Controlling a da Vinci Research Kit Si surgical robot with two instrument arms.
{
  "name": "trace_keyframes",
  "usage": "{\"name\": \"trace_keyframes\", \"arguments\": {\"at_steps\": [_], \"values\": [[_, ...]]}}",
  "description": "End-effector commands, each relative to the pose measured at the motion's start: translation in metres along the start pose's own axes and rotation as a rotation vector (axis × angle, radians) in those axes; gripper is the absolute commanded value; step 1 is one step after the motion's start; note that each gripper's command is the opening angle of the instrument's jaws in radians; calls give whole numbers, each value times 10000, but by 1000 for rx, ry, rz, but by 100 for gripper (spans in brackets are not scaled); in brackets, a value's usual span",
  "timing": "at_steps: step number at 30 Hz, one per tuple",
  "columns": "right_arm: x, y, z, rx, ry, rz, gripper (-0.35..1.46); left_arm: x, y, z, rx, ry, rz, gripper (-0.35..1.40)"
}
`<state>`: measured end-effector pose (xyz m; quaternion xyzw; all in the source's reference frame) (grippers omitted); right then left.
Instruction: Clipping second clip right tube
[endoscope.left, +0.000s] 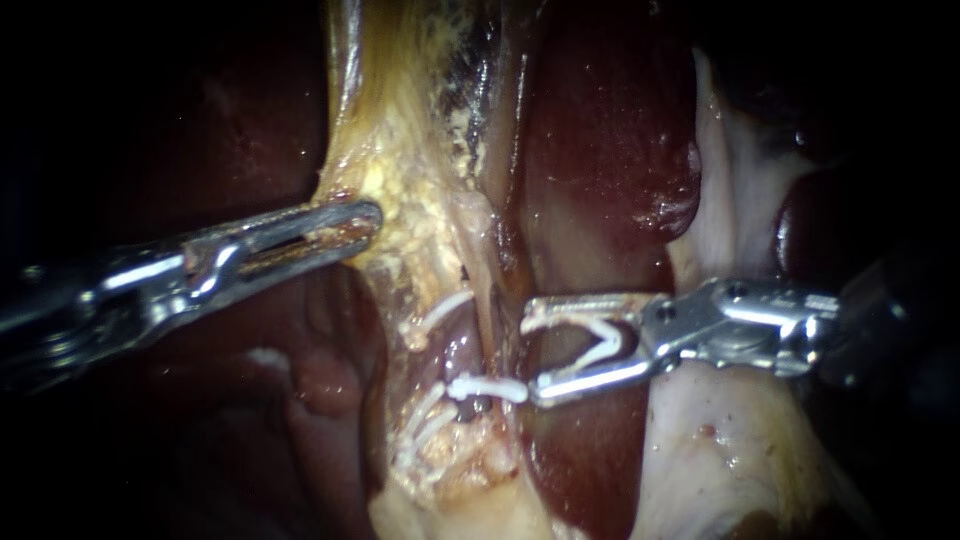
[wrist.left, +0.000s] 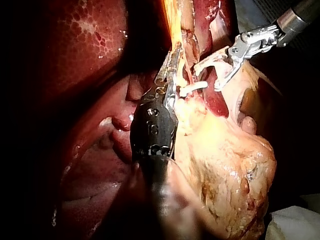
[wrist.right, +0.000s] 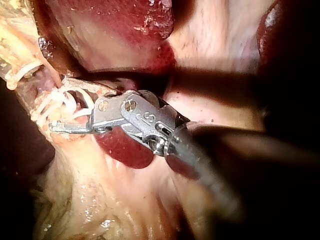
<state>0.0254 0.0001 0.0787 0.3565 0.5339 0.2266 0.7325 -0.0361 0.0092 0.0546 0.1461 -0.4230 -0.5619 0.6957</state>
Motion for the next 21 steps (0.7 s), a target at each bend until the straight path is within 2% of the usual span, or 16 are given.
{"name": "trace_keyframes", "arguments": {"at_steps": [1, 6, 12, 21], "values": [[-3, 4, 3, -4, -4, 8, 60, -1, -2, -3, 0, -2, 0, -35], [-4, 16, 5, -24, -8, 39, 60, -1, -10, -9, 2, -7, -1, -35], [-4, 23, 12, -40, -17, 59, 58, -1, -13, -11, 2, -7, -1, -35], [-2, 26, 42, -40, -15, 87, 55, -1, -17, -12, 1, -8, -1, -35]]}}
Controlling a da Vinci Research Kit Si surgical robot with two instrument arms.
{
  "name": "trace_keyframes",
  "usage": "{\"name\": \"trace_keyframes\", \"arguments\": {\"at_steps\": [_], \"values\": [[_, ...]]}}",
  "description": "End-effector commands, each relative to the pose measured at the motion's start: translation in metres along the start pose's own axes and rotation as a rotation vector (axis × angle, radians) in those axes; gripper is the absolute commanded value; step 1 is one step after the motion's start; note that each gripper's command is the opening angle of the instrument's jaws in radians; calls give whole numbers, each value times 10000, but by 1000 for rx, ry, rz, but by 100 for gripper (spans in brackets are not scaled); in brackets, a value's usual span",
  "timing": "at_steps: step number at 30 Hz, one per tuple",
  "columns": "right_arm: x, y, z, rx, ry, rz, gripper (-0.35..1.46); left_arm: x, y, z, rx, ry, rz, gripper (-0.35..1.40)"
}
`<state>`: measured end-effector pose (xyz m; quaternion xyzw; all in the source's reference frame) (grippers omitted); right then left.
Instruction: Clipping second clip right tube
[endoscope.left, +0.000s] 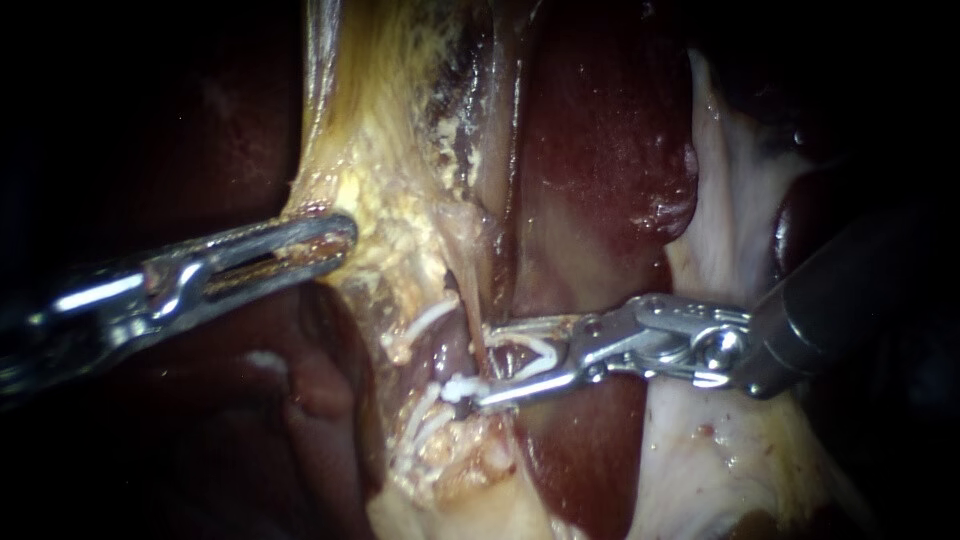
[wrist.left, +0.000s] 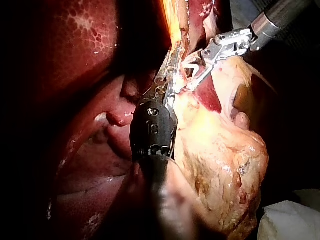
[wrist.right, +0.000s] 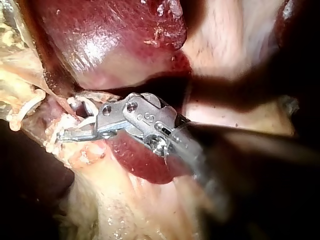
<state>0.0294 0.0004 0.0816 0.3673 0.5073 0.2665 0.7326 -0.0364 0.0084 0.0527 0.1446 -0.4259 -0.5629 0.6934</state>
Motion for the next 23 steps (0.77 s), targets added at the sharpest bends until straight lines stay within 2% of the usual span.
{"name": "trace_keyframes", "arguments": {"at_steps": [1, 4, 5, 7, 8, 13, 23], "values": [[0, 0, 1, 1, 0, -2, 53, 0, 0, 0, 0, 0, 1, -35], [0, -1, 1, 4, -4, 15, 37, 1, 0, 0, 0, 0, 1, -35], [-1, -1, -1, 1, -12, 15, 23, 1, 0, 0, 0, 0, 1, -35], [-2, -2, -7, -26, -48, 34, -26, 1, 0, 0, 0, 0, 1, -35], [-3, -2, -9, -38, -62, 40, -35, 1, 0, 0, 0, 0, 1, -35], [-3, -1, -14, -54, -61, 88, -35, 1, 0, 0, 0, 0, 1, -35], [-4, -3, -11, -49, -64, 87, -35, 1, 0, -1, 0, 0, 1, -35]]}}
